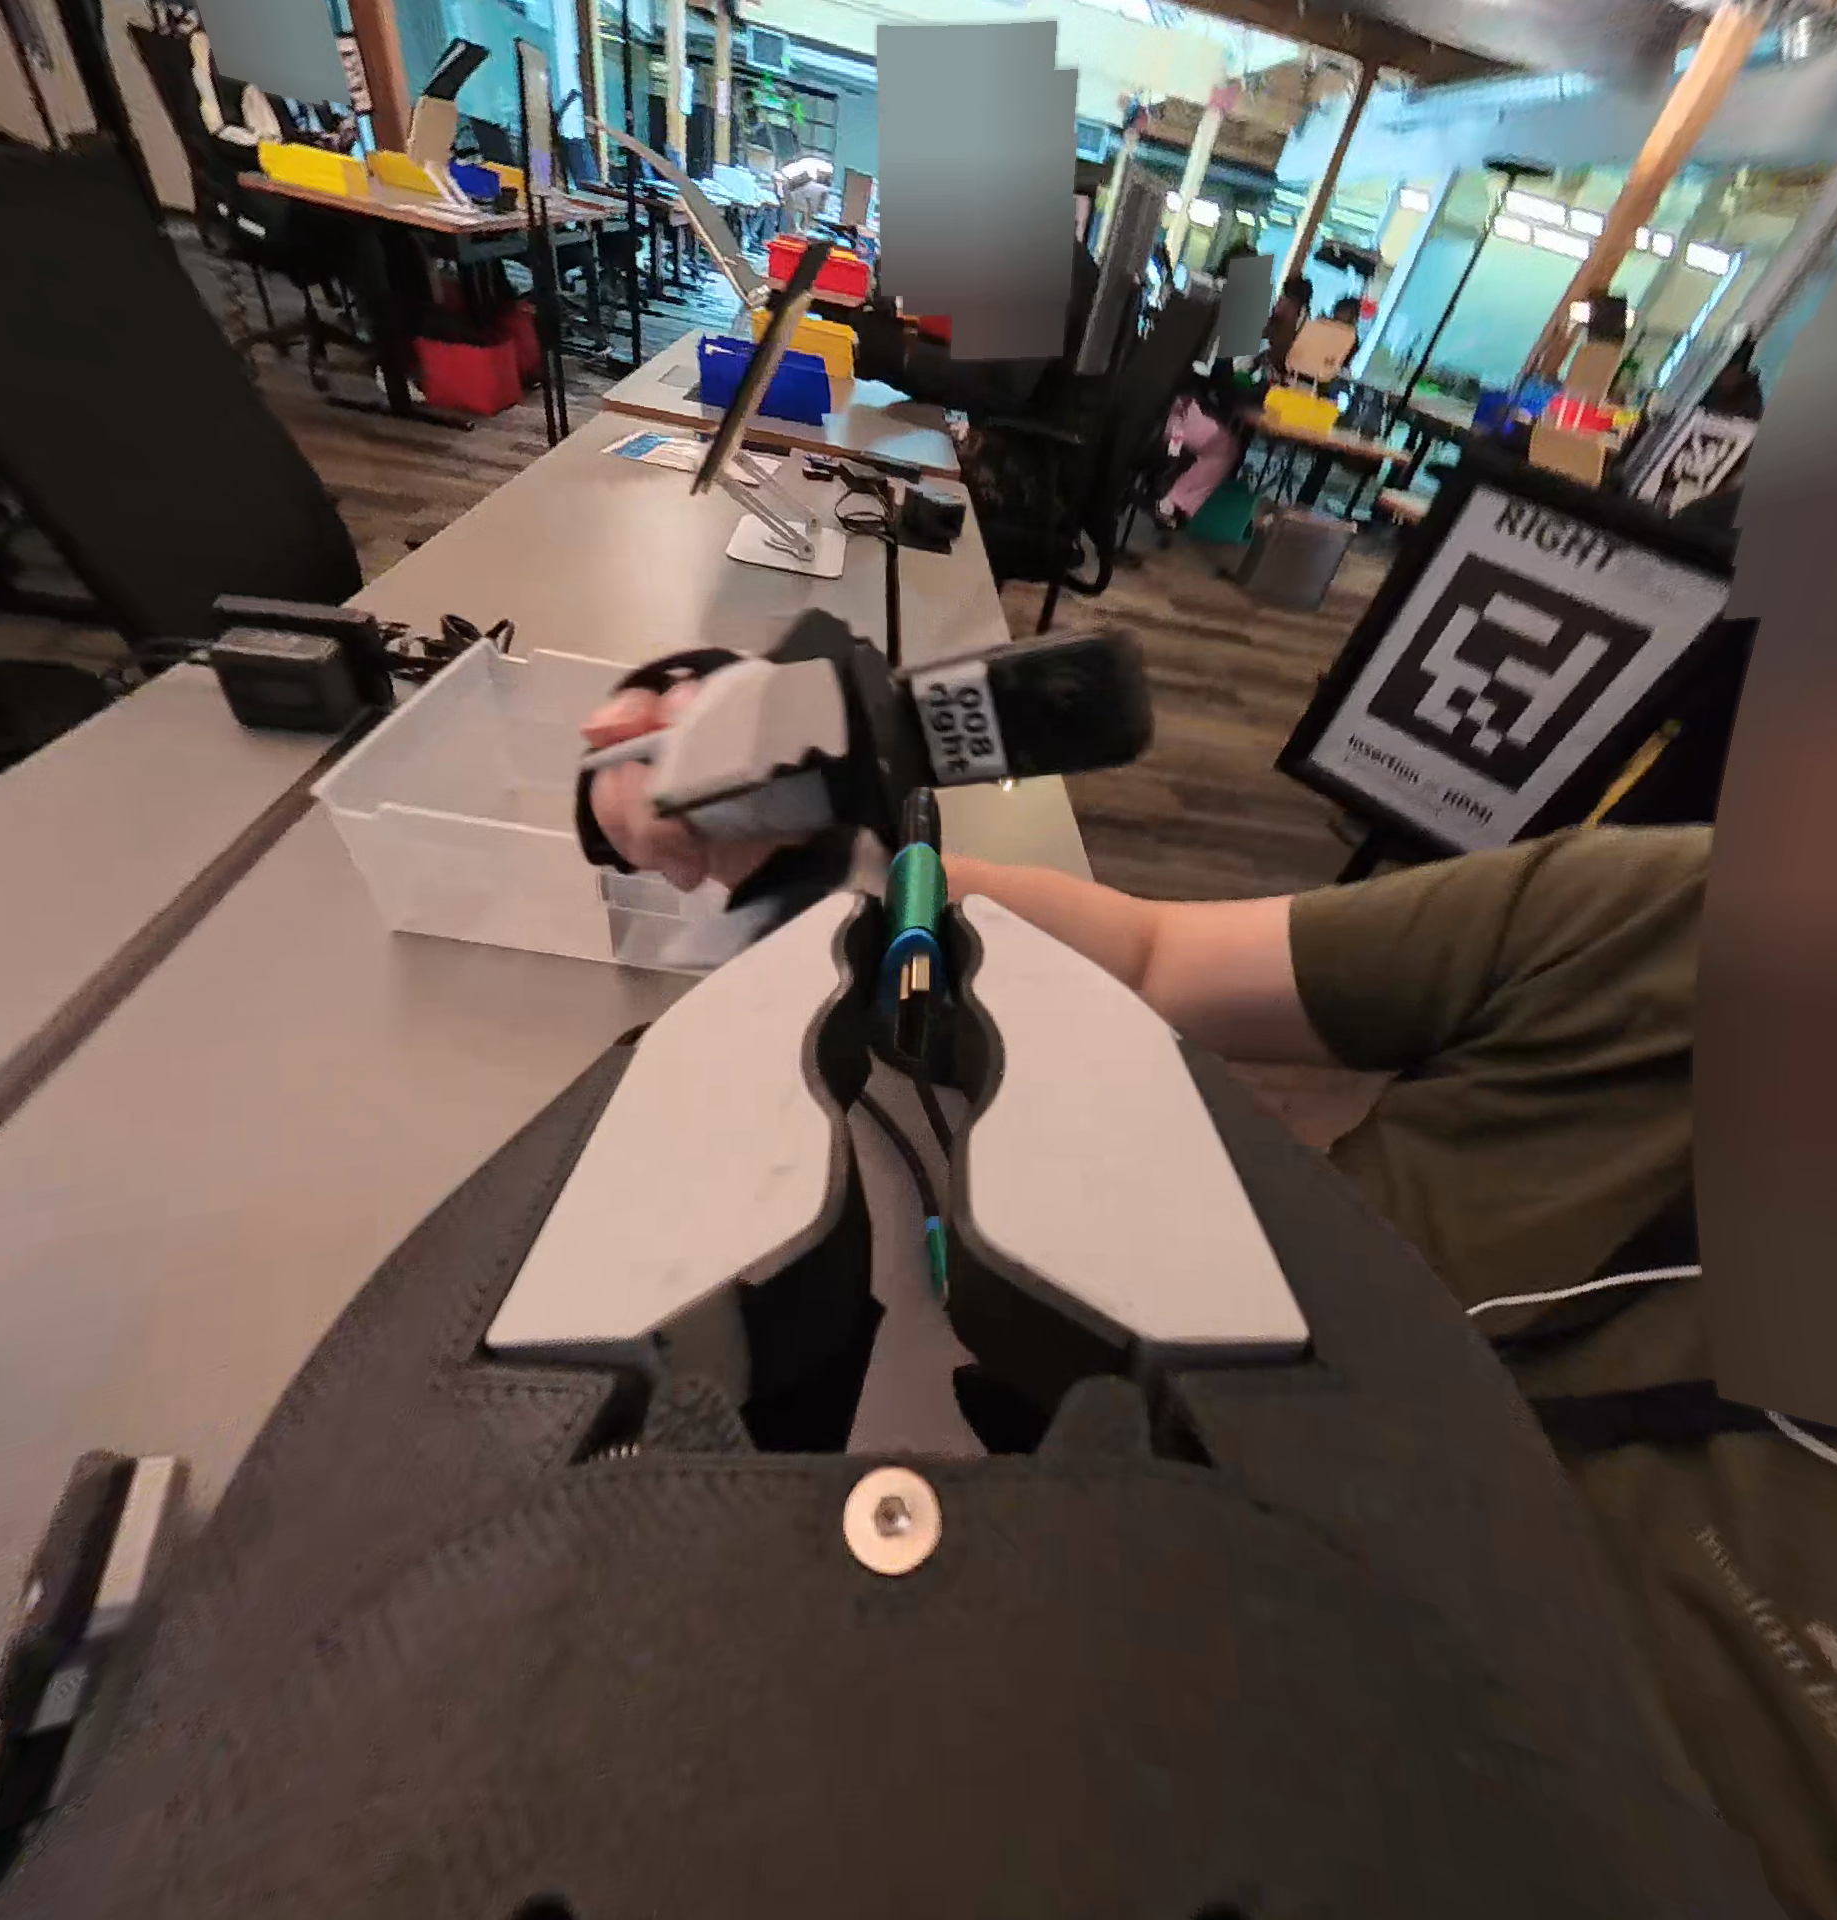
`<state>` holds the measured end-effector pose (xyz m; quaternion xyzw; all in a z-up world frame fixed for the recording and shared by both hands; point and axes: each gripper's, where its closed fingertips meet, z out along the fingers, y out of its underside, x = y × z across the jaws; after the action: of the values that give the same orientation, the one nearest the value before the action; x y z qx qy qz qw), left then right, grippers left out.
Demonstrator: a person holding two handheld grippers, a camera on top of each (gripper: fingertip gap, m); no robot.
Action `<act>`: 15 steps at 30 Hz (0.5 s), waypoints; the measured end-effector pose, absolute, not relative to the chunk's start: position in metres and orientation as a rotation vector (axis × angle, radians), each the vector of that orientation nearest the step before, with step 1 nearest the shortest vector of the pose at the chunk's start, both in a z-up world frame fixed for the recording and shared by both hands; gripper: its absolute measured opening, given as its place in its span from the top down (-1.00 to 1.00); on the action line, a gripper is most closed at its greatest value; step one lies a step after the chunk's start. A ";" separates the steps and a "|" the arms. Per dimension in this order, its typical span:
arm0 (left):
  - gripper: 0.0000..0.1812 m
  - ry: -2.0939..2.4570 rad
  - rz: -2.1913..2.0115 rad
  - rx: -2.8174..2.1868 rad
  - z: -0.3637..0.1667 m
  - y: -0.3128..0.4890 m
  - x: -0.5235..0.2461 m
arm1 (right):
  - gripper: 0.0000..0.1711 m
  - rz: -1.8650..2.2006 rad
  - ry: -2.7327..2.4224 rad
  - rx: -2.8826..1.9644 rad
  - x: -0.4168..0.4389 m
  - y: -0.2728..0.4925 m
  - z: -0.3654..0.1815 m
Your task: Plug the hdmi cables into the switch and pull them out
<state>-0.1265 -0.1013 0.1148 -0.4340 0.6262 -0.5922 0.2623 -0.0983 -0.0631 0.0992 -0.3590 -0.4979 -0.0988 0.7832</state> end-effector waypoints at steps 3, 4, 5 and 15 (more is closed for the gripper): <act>0.86 1.609 -1.715 -1.263 0.118 -0.088 -0.128 | 0.59 -0.130 -1.055 -0.724 -0.116 -0.079 0.113; 0.86 1.604 -1.745 -1.279 0.118 -0.086 -0.129 | 0.60 -0.116 -1.061 -0.723 -0.119 -0.083 0.115; 0.86 1.623 -1.783 -1.288 0.115 -0.088 -0.130 | 0.61 -0.115 -1.074 -0.740 -0.121 -0.083 0.114; 0.85 1.689 -1.795 -1.375 0.102 -0.093 -0.127 | 0.84 -0.045 -1.073 -0.814 -0.127 -0.081 0.108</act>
<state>-0.1268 -0.0931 0.1019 -0.4809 0.5908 -0.6280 0.1590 -0.1273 -0.0811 0.1079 -0.3770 -0.4966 -0.0207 0.7815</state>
